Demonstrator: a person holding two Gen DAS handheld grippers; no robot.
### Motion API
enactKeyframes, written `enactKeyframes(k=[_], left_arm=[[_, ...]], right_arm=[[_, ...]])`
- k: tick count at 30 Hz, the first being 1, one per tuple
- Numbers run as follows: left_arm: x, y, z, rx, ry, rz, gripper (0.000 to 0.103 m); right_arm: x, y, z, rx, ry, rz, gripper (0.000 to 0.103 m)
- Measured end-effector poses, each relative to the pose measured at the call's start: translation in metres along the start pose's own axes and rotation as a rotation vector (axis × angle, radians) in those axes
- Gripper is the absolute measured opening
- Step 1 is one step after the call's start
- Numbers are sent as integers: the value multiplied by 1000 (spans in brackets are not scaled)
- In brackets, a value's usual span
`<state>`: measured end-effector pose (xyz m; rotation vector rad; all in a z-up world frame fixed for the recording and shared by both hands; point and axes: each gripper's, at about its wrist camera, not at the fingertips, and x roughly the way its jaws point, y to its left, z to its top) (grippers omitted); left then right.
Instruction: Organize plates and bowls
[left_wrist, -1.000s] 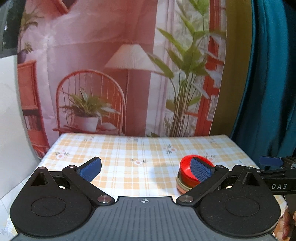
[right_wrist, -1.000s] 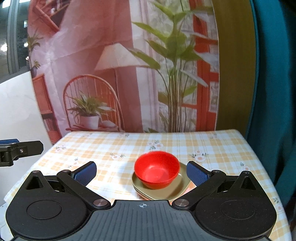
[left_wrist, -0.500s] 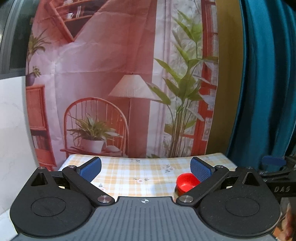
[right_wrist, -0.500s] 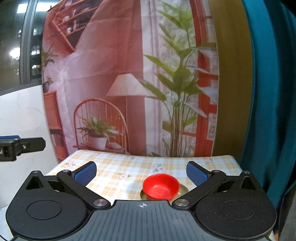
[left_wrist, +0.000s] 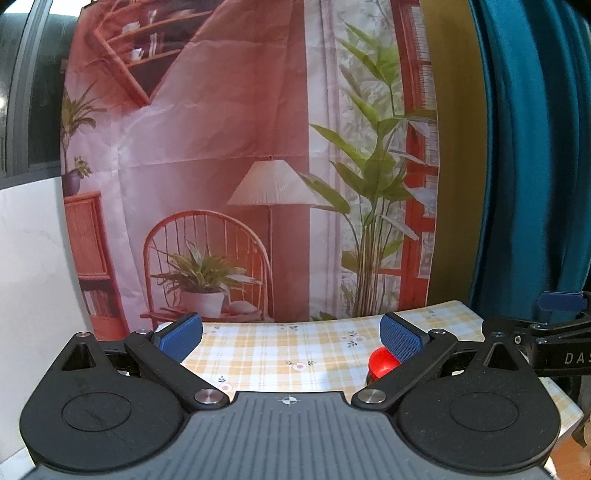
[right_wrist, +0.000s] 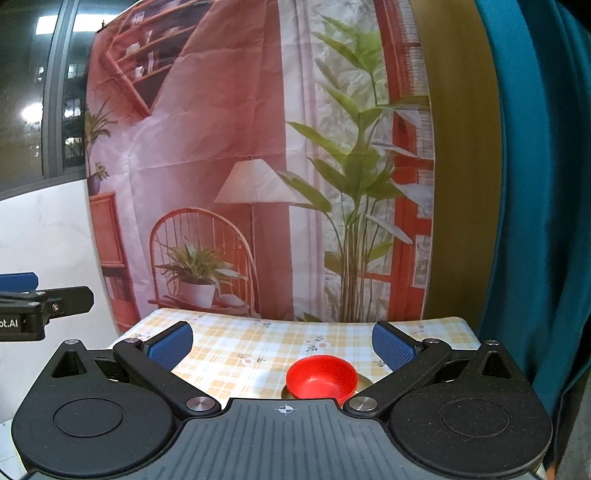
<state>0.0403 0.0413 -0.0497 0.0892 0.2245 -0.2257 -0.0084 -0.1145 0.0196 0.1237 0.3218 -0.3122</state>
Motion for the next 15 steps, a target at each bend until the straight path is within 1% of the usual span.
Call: enactKeyframes(k=[9,15], left_arm=[[1,0,-1,17,3,11,103],[1,3,-1,8,7,8,103]], right_arm=[[3,0,-1,2,13,-1,103],[5,0,-1,4,15,0,103]])
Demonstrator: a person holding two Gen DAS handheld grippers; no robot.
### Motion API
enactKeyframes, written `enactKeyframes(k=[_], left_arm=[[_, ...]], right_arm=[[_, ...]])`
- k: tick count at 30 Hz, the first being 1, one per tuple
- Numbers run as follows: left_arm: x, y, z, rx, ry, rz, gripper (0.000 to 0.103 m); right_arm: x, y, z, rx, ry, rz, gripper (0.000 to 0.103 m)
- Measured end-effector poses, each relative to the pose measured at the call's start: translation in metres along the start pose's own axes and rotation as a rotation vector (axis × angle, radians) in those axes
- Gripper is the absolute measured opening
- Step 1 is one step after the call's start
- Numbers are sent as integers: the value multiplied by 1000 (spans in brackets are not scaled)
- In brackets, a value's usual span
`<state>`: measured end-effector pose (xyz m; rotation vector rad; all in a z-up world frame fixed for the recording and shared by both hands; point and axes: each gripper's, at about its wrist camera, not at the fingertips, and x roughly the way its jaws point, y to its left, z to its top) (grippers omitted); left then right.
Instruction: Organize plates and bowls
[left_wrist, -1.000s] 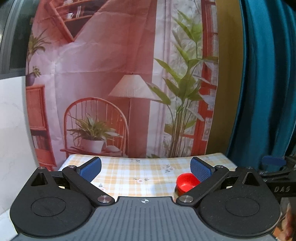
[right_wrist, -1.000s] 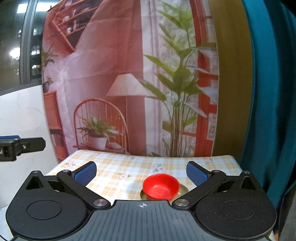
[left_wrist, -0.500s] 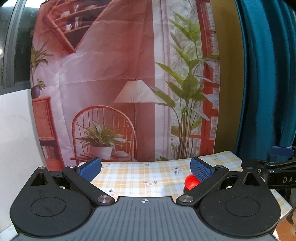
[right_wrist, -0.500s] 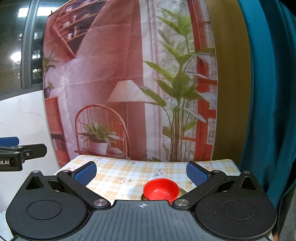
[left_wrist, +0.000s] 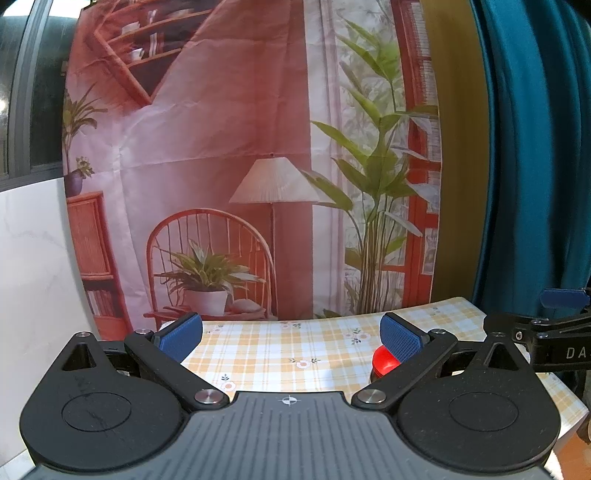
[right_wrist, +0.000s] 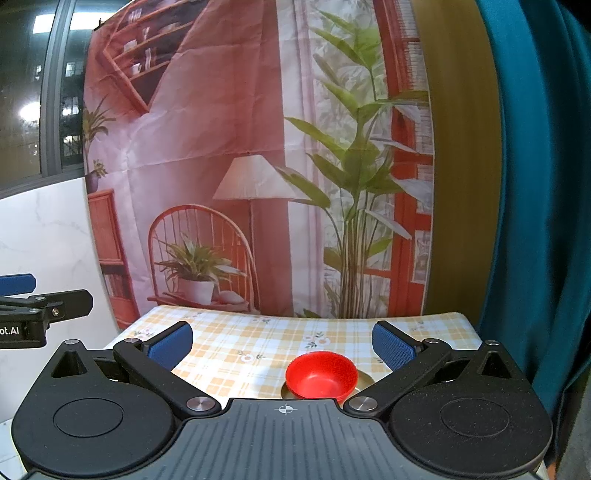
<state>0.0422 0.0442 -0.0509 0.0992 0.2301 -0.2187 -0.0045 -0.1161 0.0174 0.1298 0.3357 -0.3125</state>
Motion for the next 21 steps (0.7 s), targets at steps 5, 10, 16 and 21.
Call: enactKeyframes(k=[5,10,16,21], left_arm=[[1,1,0,2,4,1,103],[1,0,0,-3,3,-2,103],[3,2,-1,-6,5,2,103],[5,2,-1,-13,18,6,103]], right_arm=[[1,0,0,0,1,0,103],[1,-1,-1,5,2,-2,103],[1,-1,-1,6,3,-3,103],[1,-2,-1,5,3,-3,103]])
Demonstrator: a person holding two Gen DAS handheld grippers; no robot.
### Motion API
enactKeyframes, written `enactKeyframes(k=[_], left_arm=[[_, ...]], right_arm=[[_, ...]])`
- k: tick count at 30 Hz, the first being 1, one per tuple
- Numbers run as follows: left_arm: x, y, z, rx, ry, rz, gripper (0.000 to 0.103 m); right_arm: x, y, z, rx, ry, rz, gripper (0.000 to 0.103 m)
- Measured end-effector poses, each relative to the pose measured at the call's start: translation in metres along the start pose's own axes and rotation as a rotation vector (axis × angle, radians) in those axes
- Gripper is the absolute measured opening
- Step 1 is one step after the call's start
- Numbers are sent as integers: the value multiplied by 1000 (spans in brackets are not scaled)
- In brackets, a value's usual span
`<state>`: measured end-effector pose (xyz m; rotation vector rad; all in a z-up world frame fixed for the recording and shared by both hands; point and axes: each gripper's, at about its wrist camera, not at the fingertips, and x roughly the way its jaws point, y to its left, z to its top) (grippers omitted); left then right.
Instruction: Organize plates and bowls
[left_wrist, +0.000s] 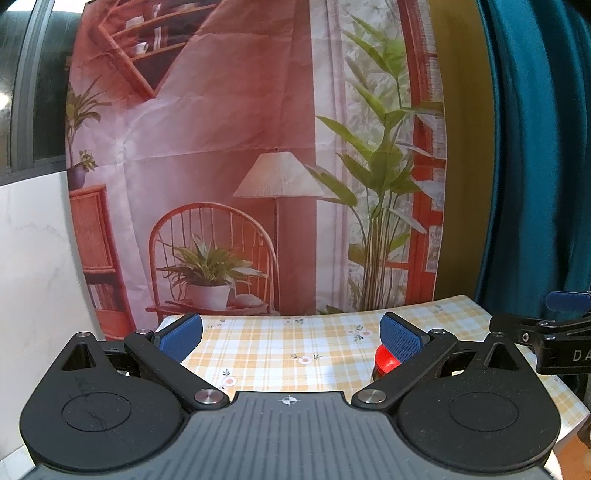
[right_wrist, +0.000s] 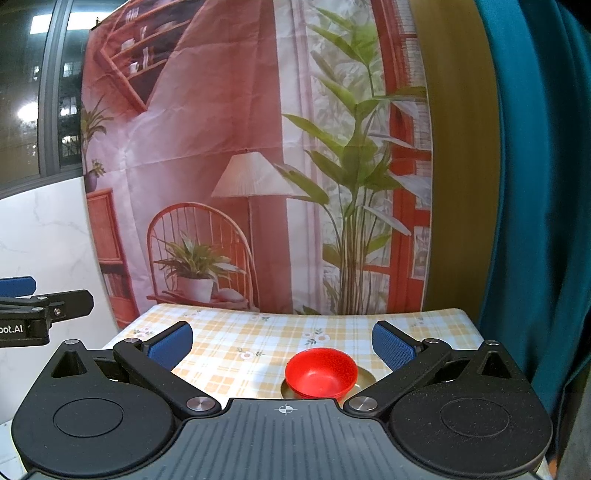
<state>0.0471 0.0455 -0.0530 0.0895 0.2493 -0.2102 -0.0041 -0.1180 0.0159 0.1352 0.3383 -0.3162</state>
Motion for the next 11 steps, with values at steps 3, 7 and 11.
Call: enactKeyframes(k=[3,7,11], left_arm=[[0,1,0,-8,-3,-6,103],[-3,2,0,-7,-21,-9,103],[-2,1,0,-4,-17,-13,103]], right_arm=[[0,0,-1,1,1,-1,103],[0,-1,-2,1,1,-1,103],[0,-1,-2,2,2,-2,103]])
